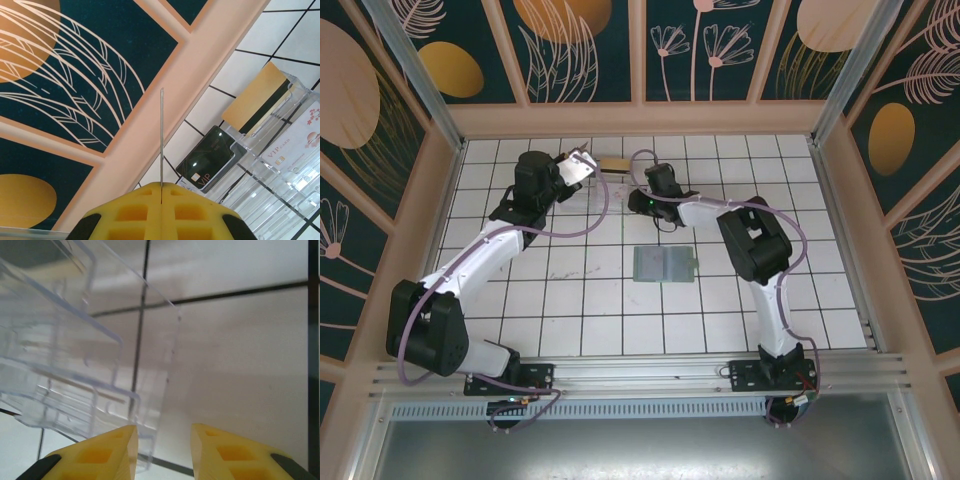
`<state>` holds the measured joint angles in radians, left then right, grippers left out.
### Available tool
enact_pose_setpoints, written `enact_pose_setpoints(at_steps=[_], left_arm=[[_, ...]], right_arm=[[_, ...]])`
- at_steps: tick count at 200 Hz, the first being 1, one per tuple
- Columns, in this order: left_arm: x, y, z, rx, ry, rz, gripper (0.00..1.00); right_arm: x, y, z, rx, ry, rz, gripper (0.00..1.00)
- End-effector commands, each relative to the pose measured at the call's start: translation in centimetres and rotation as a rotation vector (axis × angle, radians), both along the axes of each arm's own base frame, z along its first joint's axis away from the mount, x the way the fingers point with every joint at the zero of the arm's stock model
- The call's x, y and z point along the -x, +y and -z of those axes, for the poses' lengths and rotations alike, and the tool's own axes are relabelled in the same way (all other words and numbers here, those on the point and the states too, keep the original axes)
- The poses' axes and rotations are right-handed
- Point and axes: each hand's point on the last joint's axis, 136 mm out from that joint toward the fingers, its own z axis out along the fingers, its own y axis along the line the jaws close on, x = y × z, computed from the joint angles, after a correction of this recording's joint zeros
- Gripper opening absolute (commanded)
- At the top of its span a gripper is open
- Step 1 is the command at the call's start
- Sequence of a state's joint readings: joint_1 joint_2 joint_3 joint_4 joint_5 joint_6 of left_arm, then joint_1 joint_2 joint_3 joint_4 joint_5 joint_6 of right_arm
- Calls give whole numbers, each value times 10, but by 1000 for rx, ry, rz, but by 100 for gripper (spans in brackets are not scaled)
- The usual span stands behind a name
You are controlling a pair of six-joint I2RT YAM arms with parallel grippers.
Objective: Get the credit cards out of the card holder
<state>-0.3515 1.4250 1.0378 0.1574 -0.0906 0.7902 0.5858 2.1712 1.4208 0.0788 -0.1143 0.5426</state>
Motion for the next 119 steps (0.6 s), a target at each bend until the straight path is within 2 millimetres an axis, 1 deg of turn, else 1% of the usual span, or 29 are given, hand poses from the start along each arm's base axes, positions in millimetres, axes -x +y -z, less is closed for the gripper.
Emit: enact_pose_setpoints(at_steps=[1, 23, 42, 73, 98, 119], left_arm=[[-6, 3, -8, 29, -28, -29, 0], [-7, 4, -9, 34, -30, -37, 0], [-8, 3, -8, 42, -25, -38, 0], [-9, 4, -5, 40, -22, -46, 0], [-9, 4, -7, 41, -28, -46, 0], [-9, 5, -8, 42, -28, -49, 0]], right_arm=[[8, -6, -19, -28, -29, 42, 35], [15, -2, -33, -64, -56, 43, 36], [15, 4, -36, -81, -59, 37, 36], [11, 14, -31, -101, -39, 32, 36], [6, 20, -23, -100, -19, 31, 36], [1, 24, -22, -106, -24, 30, 36]])
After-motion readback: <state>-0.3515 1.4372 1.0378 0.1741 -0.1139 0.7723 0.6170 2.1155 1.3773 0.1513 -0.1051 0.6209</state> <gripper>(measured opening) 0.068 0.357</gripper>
